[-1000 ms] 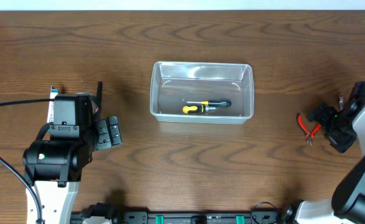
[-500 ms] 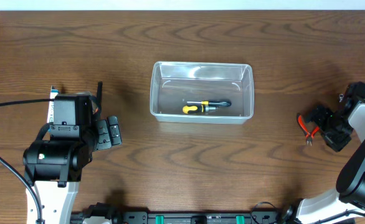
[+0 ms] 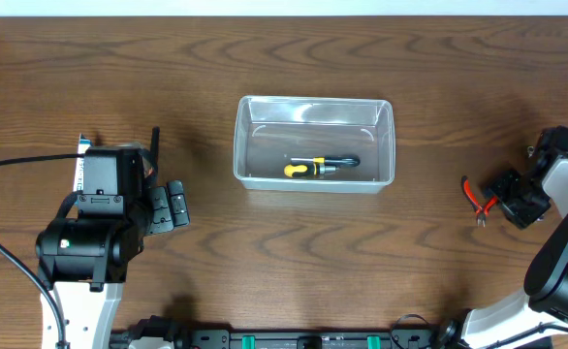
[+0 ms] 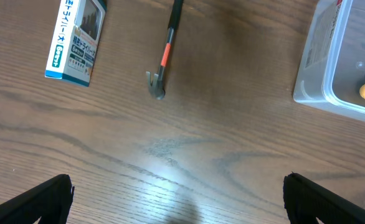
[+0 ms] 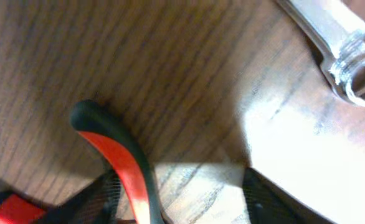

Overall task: Pack container
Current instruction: 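Move right gripper to the red-handled pliers and grasp them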

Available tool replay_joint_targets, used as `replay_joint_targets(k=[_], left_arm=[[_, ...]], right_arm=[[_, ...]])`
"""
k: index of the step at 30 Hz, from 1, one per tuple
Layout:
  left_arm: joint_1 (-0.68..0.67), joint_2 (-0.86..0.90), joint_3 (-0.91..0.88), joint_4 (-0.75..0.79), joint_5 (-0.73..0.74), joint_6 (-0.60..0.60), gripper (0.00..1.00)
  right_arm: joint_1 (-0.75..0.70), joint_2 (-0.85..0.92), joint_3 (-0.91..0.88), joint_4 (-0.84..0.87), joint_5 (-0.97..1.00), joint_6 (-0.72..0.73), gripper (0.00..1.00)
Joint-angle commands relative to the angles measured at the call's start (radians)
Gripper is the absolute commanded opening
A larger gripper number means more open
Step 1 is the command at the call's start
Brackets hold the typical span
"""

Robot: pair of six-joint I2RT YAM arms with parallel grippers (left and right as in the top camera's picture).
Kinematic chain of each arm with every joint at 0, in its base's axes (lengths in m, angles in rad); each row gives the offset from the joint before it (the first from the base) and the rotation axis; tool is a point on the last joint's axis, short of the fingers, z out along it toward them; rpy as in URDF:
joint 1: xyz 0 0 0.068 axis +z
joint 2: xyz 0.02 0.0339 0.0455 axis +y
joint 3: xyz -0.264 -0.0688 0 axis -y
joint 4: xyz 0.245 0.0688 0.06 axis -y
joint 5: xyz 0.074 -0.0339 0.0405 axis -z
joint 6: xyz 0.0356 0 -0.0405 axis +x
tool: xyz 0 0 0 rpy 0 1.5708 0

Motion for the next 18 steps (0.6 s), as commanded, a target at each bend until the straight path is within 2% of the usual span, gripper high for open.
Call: replay_joint_targets(k=[1, 4, 8, 13, 18], left_arm=[[-0.002, -0.002, 0.02, -0.002, -0.002, 0.001, 0.98], [-0.002, -0.002, 0.02, -0.002, -0.002, 0.001, 0.98], [-0.002, -0.002, 0.02, -0.002, -0.002, 0.001, 0.98], [-0.002, -0.002, 0.02, -0.002, -0.002, 0.001, 0.98], [-0.002, -0.002, 0.02, -0.002, -0.002, 0.001, 0.98]], right_arm=[[-0.006, 0.061, -0.026, 0.002, -0.027, 0.008, 0.48], [-0.006, 0.061, -0.026, 0.002, -0.027, 0.008, 0.33], [-0.006, 0.061, -0.026, -0.001, -0.027, 0.008, 0.21], [-0.006, 0.061, -0.026, -0.008, -0.027, 0.005, 0.1], [-0.006, 0.061, -0.026, -0.008, -0.027, 0.004, 0.08]])
